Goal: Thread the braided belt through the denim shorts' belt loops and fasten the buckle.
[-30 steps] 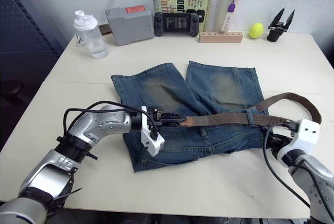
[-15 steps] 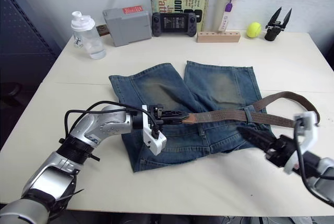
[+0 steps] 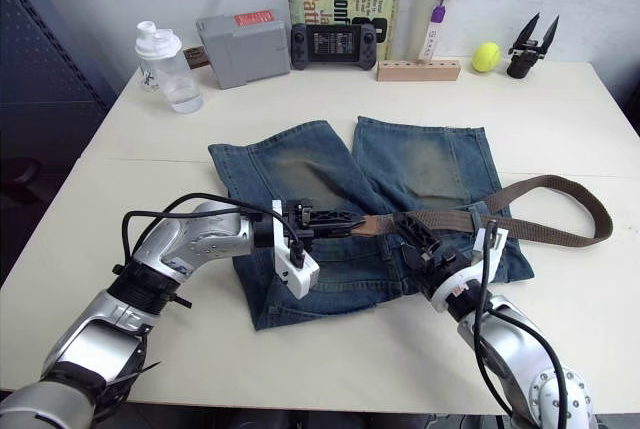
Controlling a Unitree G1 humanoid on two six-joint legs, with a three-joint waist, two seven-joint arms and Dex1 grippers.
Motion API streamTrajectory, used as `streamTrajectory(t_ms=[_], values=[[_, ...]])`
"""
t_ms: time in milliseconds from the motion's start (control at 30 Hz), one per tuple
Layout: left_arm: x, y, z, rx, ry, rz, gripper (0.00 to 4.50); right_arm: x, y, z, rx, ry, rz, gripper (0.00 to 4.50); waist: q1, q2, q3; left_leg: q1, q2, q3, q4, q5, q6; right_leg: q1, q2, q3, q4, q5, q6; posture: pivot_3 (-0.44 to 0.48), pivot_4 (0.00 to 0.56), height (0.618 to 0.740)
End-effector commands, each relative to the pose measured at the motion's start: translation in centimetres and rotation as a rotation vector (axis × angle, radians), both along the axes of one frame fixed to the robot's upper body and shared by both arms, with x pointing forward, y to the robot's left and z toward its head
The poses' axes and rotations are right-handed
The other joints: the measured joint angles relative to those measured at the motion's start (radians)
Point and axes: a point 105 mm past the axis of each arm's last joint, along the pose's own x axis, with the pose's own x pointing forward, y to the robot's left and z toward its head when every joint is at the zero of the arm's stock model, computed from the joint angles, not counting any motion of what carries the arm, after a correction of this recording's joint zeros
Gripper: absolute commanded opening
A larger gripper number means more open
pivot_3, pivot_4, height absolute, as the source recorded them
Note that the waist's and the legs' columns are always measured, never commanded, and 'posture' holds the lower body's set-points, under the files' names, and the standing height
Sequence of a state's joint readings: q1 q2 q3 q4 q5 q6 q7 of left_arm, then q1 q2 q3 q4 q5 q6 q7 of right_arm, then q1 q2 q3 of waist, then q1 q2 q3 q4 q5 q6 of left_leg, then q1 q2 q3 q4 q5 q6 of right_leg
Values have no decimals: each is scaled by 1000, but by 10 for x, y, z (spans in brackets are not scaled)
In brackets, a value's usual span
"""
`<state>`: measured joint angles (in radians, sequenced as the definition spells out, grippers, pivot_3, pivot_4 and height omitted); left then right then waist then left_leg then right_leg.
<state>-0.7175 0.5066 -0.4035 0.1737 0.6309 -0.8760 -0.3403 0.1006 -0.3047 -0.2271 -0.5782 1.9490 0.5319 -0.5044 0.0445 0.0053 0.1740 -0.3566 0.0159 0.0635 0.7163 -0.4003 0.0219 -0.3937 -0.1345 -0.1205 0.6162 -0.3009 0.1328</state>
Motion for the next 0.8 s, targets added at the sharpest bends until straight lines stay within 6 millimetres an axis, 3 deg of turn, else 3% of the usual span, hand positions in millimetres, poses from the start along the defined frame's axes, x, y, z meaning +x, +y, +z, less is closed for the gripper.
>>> streamTrajectory(t_ms=[33,100,200,433,467,633,667,800], values=[[-4,0,9,-33,-30,-21,0,3,-4,7,48,-17,-29,4467,-1,0,0,0,0,0,0,0,0,0,0,0,0,0,0,0,150,731],[-3,0,9,-28,-31,-18,0,5,-7,8,50,-17,-42,4467,-1,0,0,0,0,1,0,0,0,0,0,0,0,0,0,0,150,731],[-3,0,8,-28,-32,-18,0,6,-10,4,53,0,-60,3629,-1,0,0,0,0,1,0,0,0,0,0,0,0,0,0,0,150,731],[-3,0,7,-25,-17,-22,0,10,-13,4,80,-13,-97,284,-3,0,0,0,0,1,0,0,0,0,0,0,0,0,0,0,150,731],[-3,0,7,-29,-8,-21,0,10,-13,4,81,-14,-99,58,-3,0,0,0,0,1,0,0,0,0,0,0,0,0,0,0,150,731],[-5,1,16,-113,73,-22,0,11,-14,4,89,-23,-101,58,-6,0,0,0,0,0,0,0,0,0,0,0,0,0,0,0,150,731],[-5,1,18,-126,95,-20,859,12,-15,4,88,-27,-104,0,-8,0,0,0,1,-1,0,0,0,0,0,0,0,0,0,0,150,731],[-16,5,17,-219,430,-35,2492,12,-29,5,61,-52,-134,0,-19,1,0,0,4,-3,0,0,0,0,-2,1,0,0,0,0,150,731]])
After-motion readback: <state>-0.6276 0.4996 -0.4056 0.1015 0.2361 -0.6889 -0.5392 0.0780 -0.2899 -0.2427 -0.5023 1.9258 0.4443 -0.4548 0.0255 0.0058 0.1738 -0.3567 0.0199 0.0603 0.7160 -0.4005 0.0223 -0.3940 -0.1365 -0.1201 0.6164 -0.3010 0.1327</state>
